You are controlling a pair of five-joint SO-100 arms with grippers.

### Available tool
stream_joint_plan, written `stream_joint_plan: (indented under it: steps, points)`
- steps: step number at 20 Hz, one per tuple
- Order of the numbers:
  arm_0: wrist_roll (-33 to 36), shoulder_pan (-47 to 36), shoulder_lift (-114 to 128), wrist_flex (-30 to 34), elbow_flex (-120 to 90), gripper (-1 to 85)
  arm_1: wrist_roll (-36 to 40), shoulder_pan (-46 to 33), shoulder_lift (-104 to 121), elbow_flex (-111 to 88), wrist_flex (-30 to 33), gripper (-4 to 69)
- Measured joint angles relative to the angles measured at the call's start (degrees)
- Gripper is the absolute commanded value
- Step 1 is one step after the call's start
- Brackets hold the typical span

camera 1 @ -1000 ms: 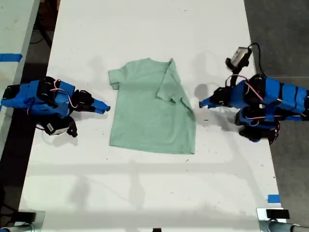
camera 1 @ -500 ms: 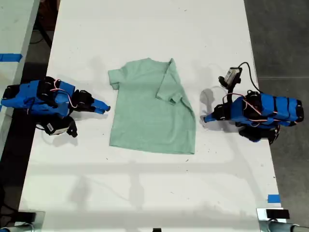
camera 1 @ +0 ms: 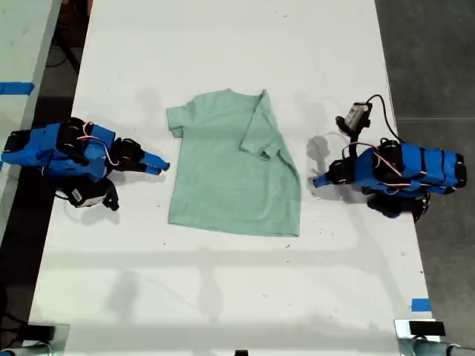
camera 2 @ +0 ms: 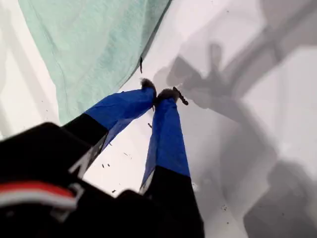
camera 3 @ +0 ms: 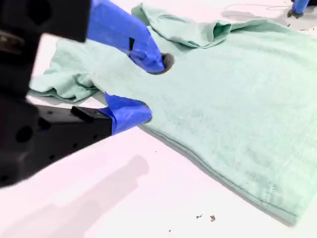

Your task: Fold t shirt

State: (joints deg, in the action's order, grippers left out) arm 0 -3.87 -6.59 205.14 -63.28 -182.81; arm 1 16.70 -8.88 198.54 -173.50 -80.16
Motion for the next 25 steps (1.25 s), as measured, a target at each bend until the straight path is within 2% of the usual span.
stream_joint_plan:
  steps: [20, 23, 25]
  points:
    - [0.00, 0.00, 0.00, 0.00, 0.00, 12.3, 0.88, -0.53, 0.26, -0.09, 0.00, 1.6]
    - [0.00, 0.00, 0.00, 0.00, 0.00, 17.5, 2.29, -0.53, 0.62, -0.09, 0.00, 1.6]
    - [0.00, -0.09, 0.00, 0.00, 0.00, 18.2, 2.55, -0.70, 0.62, -0.09, 0.00, 1.6]
